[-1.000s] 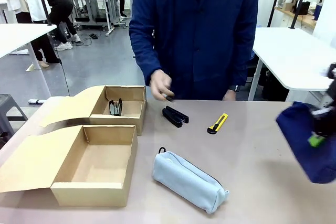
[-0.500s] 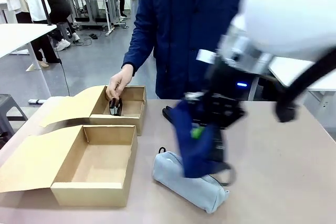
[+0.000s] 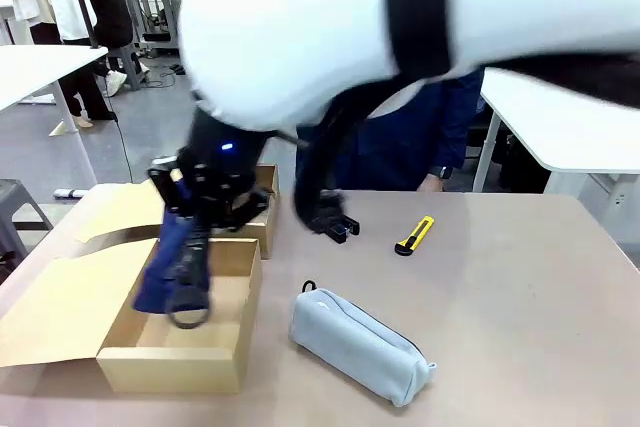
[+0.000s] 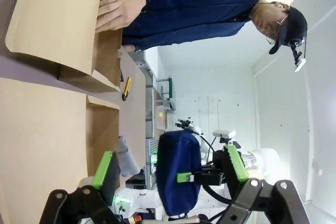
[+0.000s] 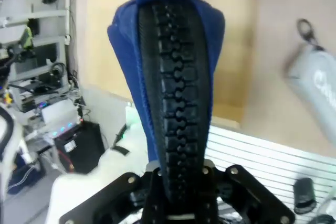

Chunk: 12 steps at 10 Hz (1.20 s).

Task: Place items inside the box.
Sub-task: Pick up a Pencil pouch or Stapler and place it inside the Mailer Box closest to the robot.

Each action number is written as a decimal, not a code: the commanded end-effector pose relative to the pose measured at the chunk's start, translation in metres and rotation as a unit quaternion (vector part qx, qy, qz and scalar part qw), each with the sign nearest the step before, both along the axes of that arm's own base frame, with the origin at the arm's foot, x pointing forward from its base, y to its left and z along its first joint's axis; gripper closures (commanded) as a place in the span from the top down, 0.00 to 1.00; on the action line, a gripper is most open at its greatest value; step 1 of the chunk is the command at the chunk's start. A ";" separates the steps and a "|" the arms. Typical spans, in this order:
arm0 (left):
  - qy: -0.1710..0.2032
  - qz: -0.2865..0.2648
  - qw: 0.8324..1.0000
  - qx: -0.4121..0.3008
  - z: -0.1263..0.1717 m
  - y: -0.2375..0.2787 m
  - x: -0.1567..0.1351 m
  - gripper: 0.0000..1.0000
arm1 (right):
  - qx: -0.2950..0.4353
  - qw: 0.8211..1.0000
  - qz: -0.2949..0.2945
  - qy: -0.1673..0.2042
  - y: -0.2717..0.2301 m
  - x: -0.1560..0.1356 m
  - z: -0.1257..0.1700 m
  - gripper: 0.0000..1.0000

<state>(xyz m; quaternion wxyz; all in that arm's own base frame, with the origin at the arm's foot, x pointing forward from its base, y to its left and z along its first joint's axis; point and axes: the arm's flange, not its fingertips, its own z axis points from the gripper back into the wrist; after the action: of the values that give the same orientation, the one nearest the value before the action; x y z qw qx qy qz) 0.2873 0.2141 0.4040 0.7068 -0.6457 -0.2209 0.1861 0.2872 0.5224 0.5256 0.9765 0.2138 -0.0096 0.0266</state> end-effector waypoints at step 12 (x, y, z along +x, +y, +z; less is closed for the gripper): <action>-0.013 -0.001 1.000 -0.002 0.000 -0.001 -0.001 1.00 | -0.054 0.998 -0.028 0.025 0.058 0.061 -0.089 0.07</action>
<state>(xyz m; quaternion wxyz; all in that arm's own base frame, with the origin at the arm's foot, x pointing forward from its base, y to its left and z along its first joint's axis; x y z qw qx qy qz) 0.2872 0.2142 0.4041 0.7067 -0.6458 -0.2211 0.1860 0.3455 0.5642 0.4325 0.9847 0.1726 0.0168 0.0162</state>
